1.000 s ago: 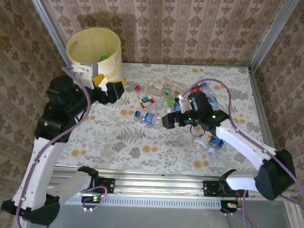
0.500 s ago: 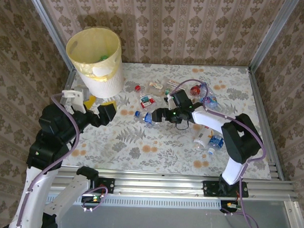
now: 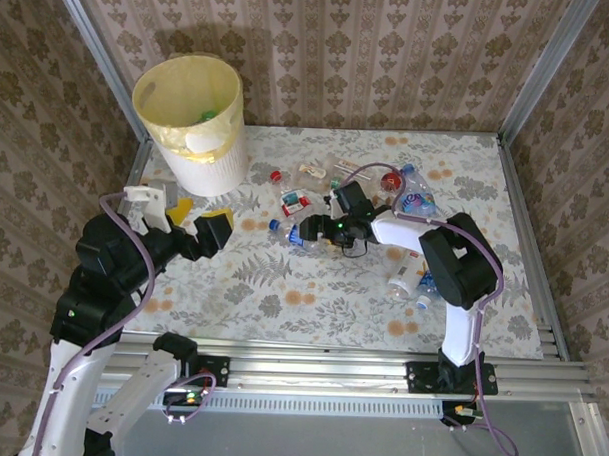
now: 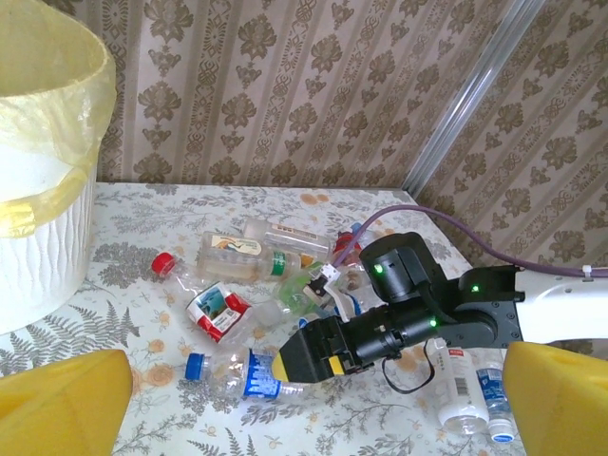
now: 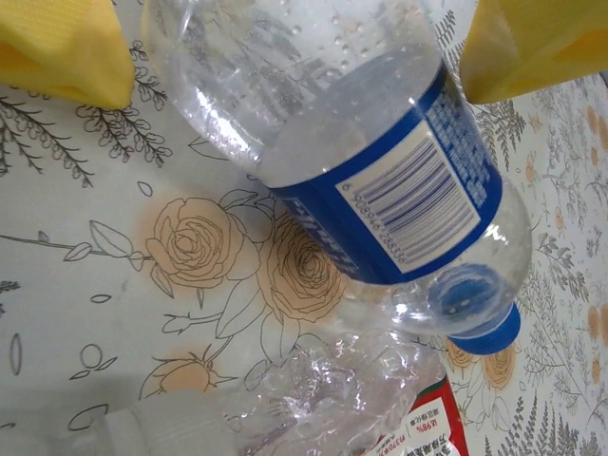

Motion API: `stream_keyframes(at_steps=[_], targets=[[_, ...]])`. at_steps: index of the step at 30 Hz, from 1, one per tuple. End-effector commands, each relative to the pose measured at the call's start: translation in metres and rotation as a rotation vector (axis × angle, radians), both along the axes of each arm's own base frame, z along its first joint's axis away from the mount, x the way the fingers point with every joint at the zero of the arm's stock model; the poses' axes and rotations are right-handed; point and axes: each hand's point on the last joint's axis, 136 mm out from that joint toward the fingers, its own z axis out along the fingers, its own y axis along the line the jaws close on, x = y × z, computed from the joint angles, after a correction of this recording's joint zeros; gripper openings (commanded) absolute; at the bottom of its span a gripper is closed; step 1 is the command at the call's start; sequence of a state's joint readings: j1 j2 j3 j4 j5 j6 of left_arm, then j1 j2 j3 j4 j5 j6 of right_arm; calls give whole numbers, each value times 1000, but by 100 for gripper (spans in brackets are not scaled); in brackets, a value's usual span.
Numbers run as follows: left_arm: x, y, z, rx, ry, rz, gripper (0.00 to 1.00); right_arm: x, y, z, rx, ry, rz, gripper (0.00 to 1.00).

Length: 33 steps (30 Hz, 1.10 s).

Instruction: Throw the plastic bottles in the bin

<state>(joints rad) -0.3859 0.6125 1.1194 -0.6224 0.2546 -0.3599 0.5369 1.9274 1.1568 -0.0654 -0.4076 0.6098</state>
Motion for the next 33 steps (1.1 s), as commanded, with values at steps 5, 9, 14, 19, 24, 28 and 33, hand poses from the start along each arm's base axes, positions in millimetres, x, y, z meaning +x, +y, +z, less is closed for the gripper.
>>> stream_keyframes(at_steps=[5, 9, 14, 19, 24, 28, 33], targets=[[8, -9, -16, -12, 56, -20, 100, -2, 9, -2, 31, 0, 2, 76], [16, -12, -27, -11, 83, -19, 100, -4, 10, 3, 44, -8, 4, 66], [24, -15, -43, -13, 113, -10, 100, -9, 7, 18, 58, -37, 5, 53], [33, -11, -62, -7, 148, 40, 100, -17, 3, 34, 70, -67, 11, 47], [41, -23, -81, -73, 199, 19, 100, -25, -3, 58, 90, -113, 6, 45], [47, -41, -95, -183, 221, -36, 100, -31, -10, 91, 116, -183, 0, 45], [46, -72, -101, -265, 201, -120, 100, -40, -20, 139, 143, -283, -5, 45]])
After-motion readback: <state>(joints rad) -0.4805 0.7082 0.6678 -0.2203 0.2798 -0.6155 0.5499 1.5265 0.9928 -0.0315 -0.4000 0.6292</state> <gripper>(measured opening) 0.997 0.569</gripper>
